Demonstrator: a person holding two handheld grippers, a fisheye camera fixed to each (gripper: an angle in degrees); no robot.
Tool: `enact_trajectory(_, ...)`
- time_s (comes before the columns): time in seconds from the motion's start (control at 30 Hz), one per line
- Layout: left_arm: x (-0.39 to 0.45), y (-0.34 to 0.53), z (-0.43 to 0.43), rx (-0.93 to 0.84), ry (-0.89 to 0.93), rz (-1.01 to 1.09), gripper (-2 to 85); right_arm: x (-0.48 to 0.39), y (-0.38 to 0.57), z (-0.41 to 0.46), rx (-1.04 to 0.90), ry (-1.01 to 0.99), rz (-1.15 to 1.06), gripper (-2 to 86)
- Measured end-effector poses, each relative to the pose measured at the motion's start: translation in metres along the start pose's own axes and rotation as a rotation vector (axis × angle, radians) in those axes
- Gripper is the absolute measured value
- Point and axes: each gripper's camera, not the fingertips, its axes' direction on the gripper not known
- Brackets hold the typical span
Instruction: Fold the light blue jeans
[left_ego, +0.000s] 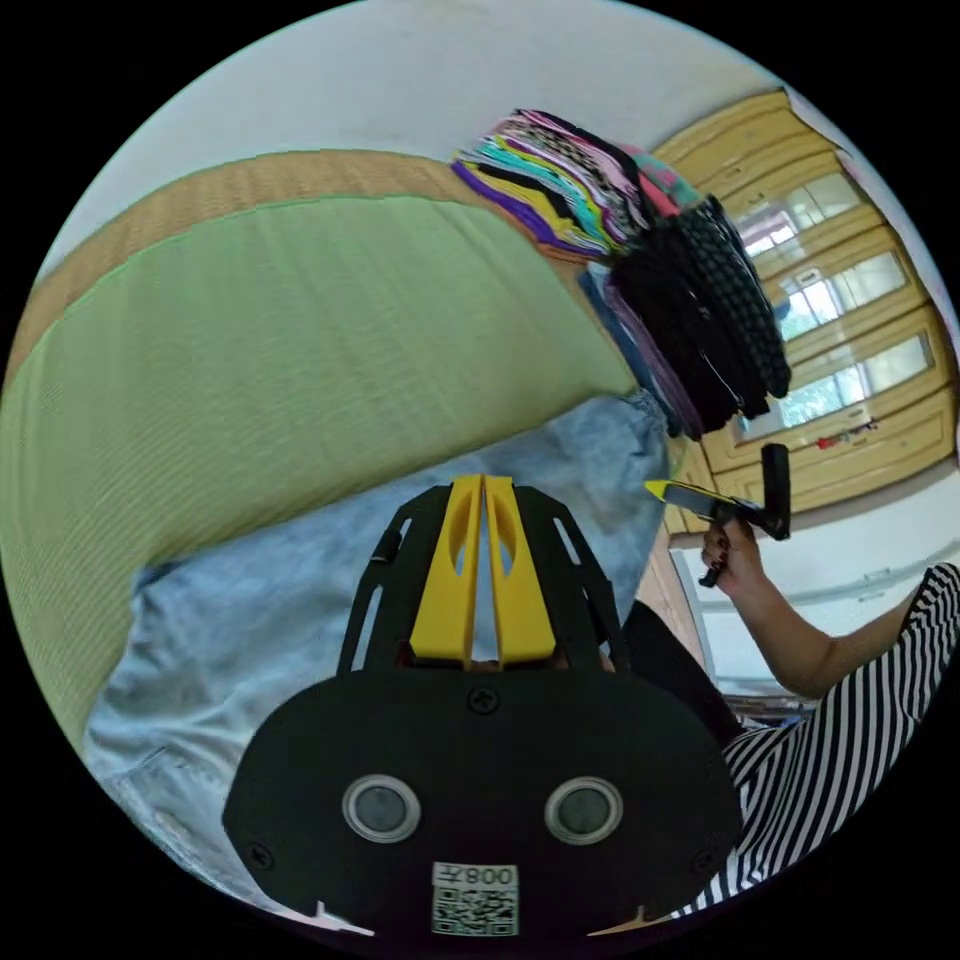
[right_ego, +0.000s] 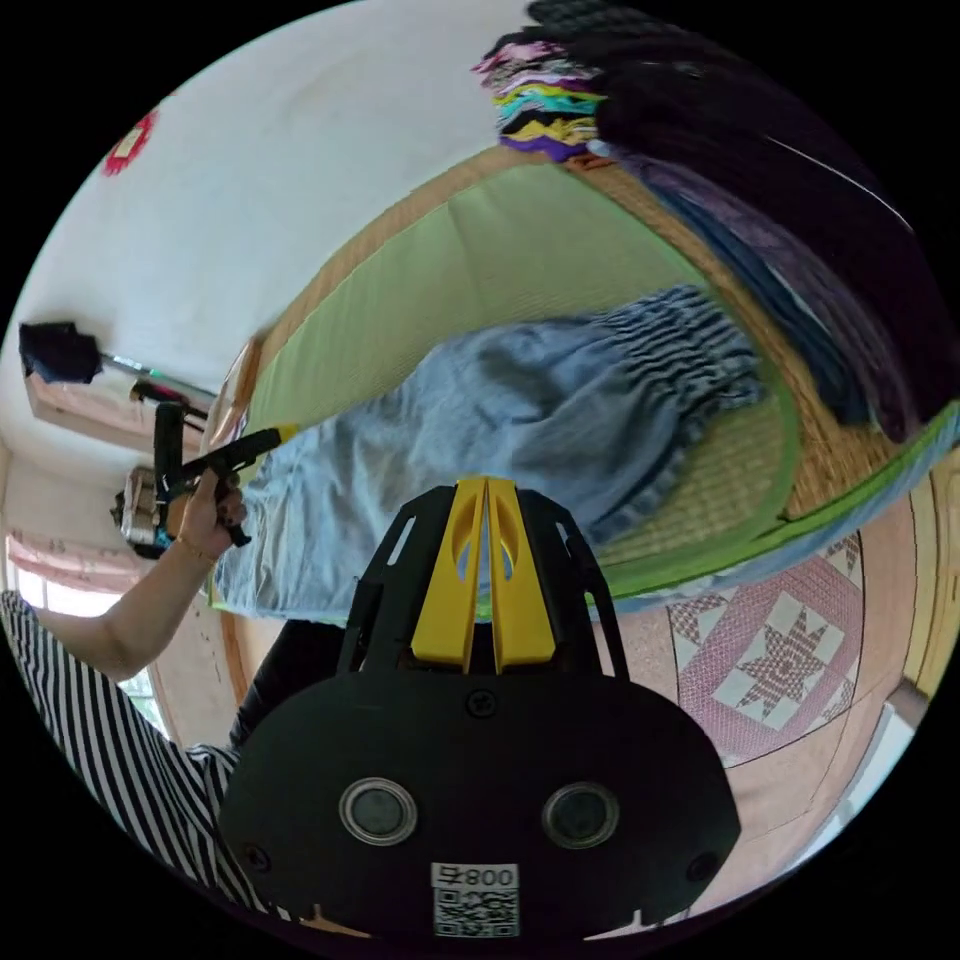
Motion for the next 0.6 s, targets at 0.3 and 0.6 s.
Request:
enact_trajectory(0.3,0.115,-0.1,0.121,-0.151,0.084,0.262,0.1,0.097,0.014,-0.05,0.003,-0.082,0.061,0.1)
enact_trajectory(0.6,0.159,-0.139,0.18,-0.175,0.126,0.309,1.9,0.196,0.03,-0.131,0.19,-0.121,0.183,5.3)
